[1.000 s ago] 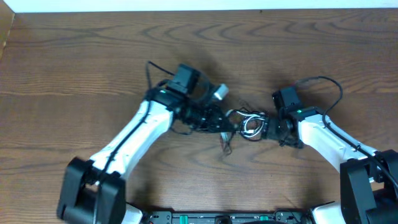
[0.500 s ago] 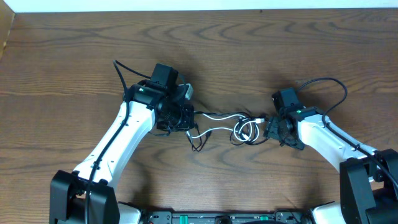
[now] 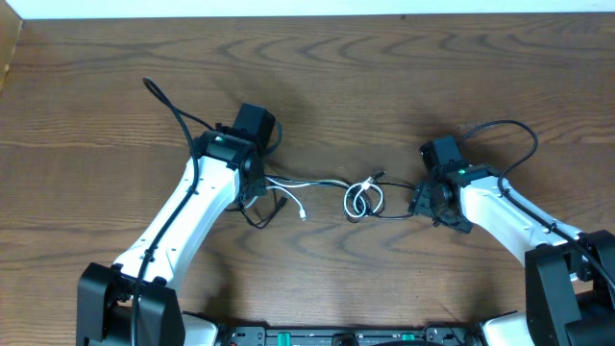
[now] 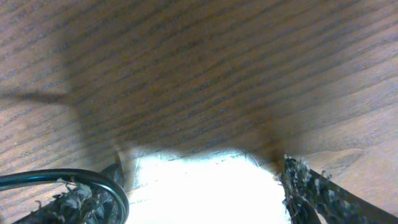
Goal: Untangle cables
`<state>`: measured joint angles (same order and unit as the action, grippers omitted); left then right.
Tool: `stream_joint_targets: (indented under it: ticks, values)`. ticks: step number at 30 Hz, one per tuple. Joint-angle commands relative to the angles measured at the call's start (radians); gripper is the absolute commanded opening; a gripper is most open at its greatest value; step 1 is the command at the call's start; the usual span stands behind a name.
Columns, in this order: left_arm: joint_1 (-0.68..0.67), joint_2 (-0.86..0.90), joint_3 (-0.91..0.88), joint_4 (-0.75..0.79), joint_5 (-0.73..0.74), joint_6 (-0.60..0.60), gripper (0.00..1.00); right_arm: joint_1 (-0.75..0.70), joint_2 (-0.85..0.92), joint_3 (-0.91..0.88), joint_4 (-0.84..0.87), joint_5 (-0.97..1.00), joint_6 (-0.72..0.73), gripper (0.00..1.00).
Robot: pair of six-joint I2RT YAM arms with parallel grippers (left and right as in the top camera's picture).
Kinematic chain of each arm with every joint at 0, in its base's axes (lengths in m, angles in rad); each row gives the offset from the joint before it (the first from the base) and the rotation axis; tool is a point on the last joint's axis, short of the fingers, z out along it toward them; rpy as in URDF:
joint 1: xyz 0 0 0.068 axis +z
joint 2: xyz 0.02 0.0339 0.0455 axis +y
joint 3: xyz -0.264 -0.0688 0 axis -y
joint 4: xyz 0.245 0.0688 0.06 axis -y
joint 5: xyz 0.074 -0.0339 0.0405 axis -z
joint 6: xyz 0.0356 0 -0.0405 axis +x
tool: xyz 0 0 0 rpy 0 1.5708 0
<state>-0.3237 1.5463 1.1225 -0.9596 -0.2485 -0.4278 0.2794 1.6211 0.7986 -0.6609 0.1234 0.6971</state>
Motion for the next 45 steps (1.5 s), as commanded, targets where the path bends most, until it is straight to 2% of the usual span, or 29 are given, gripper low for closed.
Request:
stream_joint_targets:
  ticks: [1, 4, 5, 6, 10, 11, 18, 21, 38, 41, 43, 45]
  values:
    - [0.005, -0.011, -0.006, -0.005, -0.198, -0.130, 0.08, -0.005, 0.063, -0.061, -0.040, 0.110, 0.005, 0.78]
    - [0.005, -0.011, -0.006, -0.001, -0.216, -0.163, 0.08, -0.005, 0.063, -0.061, -0.047, 0.111, 0.005, 0.78]
    - [0.005, -0.011, -0.006, 0.000, -0.216, -0.175, 0.13, -0.005, 0.063, -0.061, -0.047, 0.111, 0.005, 0.78]
    - [0.005, -0.011, -0.006, 0.000, -0.212, -0.181, 0.22, -0.005, 0.063, -0.061, -0.047, 0.111, 0.005, 0.78]
    - [0.005, -0.011, -0.006, 0.014, -0.068, -0.178, 0.79, -0.005, 0.063, -0.061, -0.042, 0.110, 0.005, 0.80]
    - [0.005, -0.011, -0.006, 0.019, 0.001, -0.163, 0.87, -0.005, 0.063, -0.061, -0.040, 0.110, 0.005, 0.81]
    - [-0.010, -0.011, -0.006, 0.128, 0.506, 0.031, 0.88, -0.004, 0.063, -0.061, -0.023, 0.075, 0.005, 0.85]
    - [-0.035, -0.011, -0.006, 0.172, 0.609, 0.106, 0.88, -0.004, 0.063, -0.061, -0.008, 0.046, 0.005, 0.90]
    - [-0.100, -0.011, -0.006, 0.206, 0.598, 0.128, 0.89, -0.003, 0.063, -0.061, -0.004, 0.028, 0.005, 0.94]
    - [-0.100, -0.011, -0.006, 0.211, 0.628, 0.130, 0.98, -0.003, 0.063, -0.061, -0.003, 0.027, 0.005, 0.95]
    - [-0.100, -0.011, -0.006, 0.218, 0.683, 0.195, 0.99, -0.003, 0.063, -0.061, -0.003, 0.027, 0.005, 0.95]
    - [-0.100, -0.011, -0.006, 0.218, 0.686, 0.209, 1.00, -0.003, 0.063, -0.061, -0.002, 0.027, 0.005, 0.96]
